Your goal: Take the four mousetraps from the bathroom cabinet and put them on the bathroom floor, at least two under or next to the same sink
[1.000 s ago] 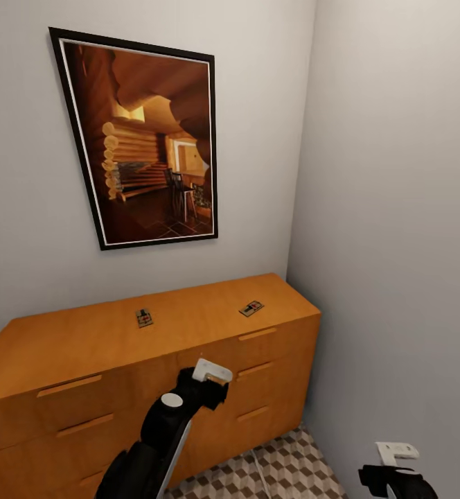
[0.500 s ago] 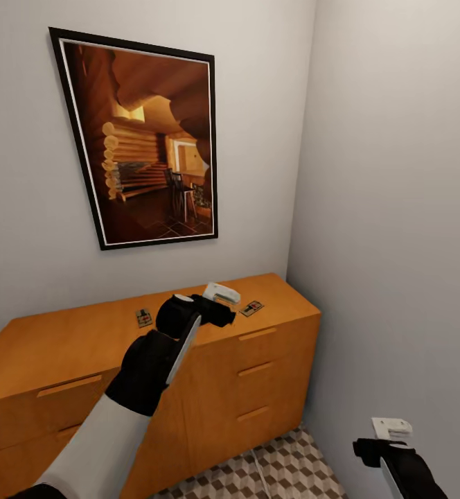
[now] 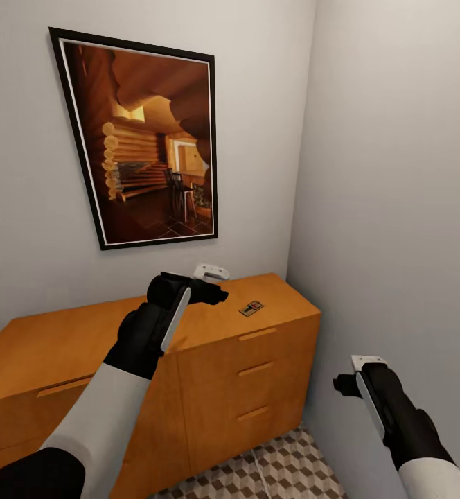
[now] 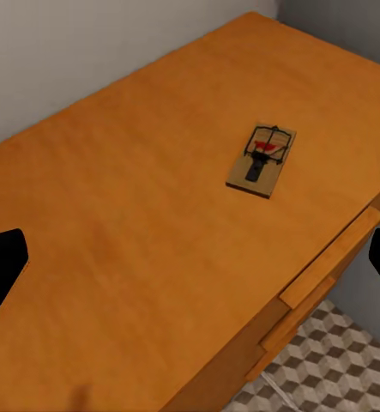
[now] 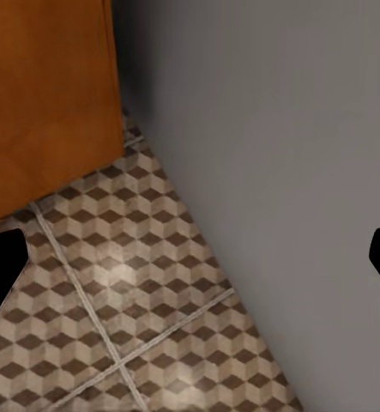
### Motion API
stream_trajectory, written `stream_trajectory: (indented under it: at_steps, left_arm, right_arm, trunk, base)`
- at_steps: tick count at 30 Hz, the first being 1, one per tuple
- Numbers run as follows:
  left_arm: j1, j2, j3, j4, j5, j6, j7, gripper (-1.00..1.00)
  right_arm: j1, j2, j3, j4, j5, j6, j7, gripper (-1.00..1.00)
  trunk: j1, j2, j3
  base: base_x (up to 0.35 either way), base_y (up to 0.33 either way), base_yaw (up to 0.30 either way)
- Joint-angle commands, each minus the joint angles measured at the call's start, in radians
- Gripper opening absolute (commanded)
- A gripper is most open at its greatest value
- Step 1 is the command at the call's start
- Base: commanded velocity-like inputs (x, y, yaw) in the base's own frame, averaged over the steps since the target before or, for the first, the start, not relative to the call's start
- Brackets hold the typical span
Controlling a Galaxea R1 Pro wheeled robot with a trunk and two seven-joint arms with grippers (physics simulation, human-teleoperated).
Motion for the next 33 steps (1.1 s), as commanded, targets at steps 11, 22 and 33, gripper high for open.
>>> stream_trajectory:
  at_steps: [11,22,33]
  left_arm:
    - [-0.003,0.0,0.007,-0.001,-0.004,-0.004,-0.006,1.0]
    - [-0.003,0.0,0.008,0.009,-0.001,-0.005,-0.004,1.0]
    - [-0.003,0.0,0.007,0.023,0.045,-0.005,-0.004,1.0]
  right_arm:
    - [-0.11,0.006,0.049,-0.024,0.004,0.088,-0.005,1.0]
    - [-0.129,-0.003,0.056,-0.213,0.032,0.091,-0.005,1.0]
    - [-0.212,-0.001,0.056,-0.383,0.041,0.091,-0.003,1.0]
  trunk:
    - [0.0,-0.001,-0.001]
    - [0.0,-0.001,-0.001]
    - [0.0,-0.001,-0.001]
  base:
    - [0.025,0.0,0.0]
    - [0.267,0.0,0.0]
    - [0.101,0.0,0.0]
